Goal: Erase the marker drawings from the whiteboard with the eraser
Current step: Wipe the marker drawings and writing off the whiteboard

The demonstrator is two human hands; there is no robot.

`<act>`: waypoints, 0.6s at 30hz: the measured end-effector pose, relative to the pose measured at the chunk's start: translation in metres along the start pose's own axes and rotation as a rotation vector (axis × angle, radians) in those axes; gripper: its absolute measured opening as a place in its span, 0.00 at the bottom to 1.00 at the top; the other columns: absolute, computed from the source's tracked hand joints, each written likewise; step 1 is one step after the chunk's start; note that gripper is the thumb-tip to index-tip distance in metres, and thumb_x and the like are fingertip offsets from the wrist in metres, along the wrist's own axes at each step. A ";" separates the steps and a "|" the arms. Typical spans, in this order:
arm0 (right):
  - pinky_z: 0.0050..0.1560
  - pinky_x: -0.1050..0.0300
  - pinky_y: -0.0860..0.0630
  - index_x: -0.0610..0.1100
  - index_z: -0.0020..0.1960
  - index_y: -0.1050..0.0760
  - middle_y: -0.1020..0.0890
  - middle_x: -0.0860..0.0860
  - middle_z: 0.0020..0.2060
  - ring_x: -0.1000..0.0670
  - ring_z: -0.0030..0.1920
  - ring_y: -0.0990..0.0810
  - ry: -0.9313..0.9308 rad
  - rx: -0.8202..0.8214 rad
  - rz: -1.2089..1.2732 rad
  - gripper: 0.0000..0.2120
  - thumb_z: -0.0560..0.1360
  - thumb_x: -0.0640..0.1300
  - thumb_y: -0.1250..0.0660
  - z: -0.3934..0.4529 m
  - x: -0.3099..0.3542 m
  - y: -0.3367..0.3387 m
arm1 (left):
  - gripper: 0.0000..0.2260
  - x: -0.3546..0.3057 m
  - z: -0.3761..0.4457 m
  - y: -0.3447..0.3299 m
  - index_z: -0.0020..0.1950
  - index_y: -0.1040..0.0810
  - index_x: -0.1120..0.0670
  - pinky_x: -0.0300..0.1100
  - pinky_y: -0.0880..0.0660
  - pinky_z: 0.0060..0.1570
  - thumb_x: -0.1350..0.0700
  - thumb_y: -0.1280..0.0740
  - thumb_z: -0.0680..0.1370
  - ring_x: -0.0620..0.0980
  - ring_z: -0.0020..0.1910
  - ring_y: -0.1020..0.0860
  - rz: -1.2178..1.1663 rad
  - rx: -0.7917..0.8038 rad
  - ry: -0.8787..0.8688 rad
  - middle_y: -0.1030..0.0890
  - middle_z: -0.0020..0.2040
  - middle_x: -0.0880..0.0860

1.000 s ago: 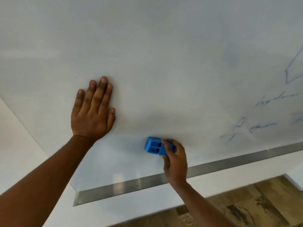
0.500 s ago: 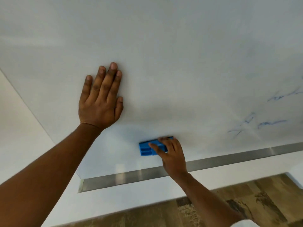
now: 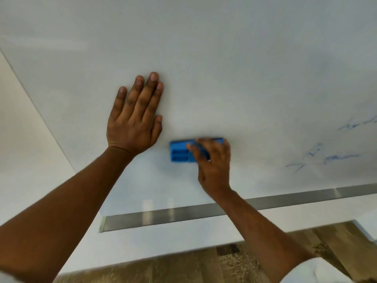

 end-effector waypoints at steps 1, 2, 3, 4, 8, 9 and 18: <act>0.79 0.38 0.43 0.52 0.74 0.26 0.24 0.49 0.69 0.44 0.69 0.27 0.116 0.104 -0.027 0.29 0.78 0.30 0.38 -0.018 0.003 -0.007 | 0.32 0.000 0.000 0.000 0.89 0.45 0.57 0.51 0.52 0.87 0.49 0.43 0.86 0.51 0.89 0.52 0.000 0.001 0.001 0.50 0.88 0.52; 0.78 0.40 0.41 0.53 0.72 0.24 0.22 0.50 0.68 0.45 0.68 0.26 0.259 0.212 -0.061 0.28 0.79 0.30 0.40 -0.037 0.001 -0.013 | 0.32 0.000 -0.001 -0.001 0.89 0.45 0.57 0.51 0.53 0.87 0.49 0.43 0.86 0.51 0.89 0.53 0.000 0.004 0.001 0.51 0.89 0.52; 0.77 0.41 0.38 0.53 0.71 0.22 0.20 0.51 0.65 0.47 0.66 0.24 0.409 0.315 -0.096 0.26 0.80 0.32 0.42 -0.054 -0.003 -0.015 | 0.32 0.000 0.000 -0.001 0.89 0.45 0.56 0.51 0.53 0.87 0.49 0.43 0.86 0.51 0.89 0.52 -0.001 0.006 0.001 0.51 0.89 0.51; 0.77 0.42 0.35 0.54 0.70 0.22 0.18 0.53 0.63 0.48 0.64 0.21 0.543 0.406 -0.131 0.24 0.81 0.34 0.42 -0.065 -0.010 -0.014 | 0.32 -0.001 0.000 0.000 0.89 0.45 0.56 0.50 0.52 0.87 0.49 0.42 0.86 0.50 0.89 0.52 -0.002 0.005 0.005 0.50 0.88 0.51; 0.76 0.43 0.32 0.51 0.72 0.24 0.18 0.53 0.61 0.49 0.62 0.20 0.697 0.421 -0.178 0.22 0.81 0.35 0.36 -0.047 -0.039 0.009 | 0.32 -0.001 0.001 0.003 0.88 0.43 0.56 0.50 0.50 0.87 0.49 0.41 0.85 0.50 0.88 0.51 -0.014 -0.010 0.017 0.46 0.87 0.52; 0.76 0.42 0.32 0.49 0.73 0.24 0.19 0.52 0.62 0.47 0.61 0.21 0.621 0.333 -0.157 0.22 0.82 0.34 0.38 -0.031 -0.043 0.016 | 0.32 -0.002 0.001 0.003 0.88 0.43 0.56 0.50 0.50 0.87 0.49 0.41 0.85 0.50 0.88 0.51 -0.015 -0.012 0.014 0.47 0.88 0.52; 0.69 0.42 0.30 0.38 0.76 0.32 0.27 0.44 0.65 0.39 0.62 0.28 -0.066 -0.208 -0.009 0.24 0.81 0.37 0.35 0.050 -0.049 0.040 | 0.32 -0.001 -0.001 0.001 0.89 0.44 0.55 0.50 0.52 0.87 0.49 0.42 0.85 0.50 0.88 0.52 0.001 0.000 0.021 0.51 0.89 0.50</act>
Point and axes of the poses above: each hand's wrist, its own z-axis towards the middle knuckle, its own y-axis out of the back of the hand, x = y × z, the point moved 1 cm from there along z, towards the middle knuckle
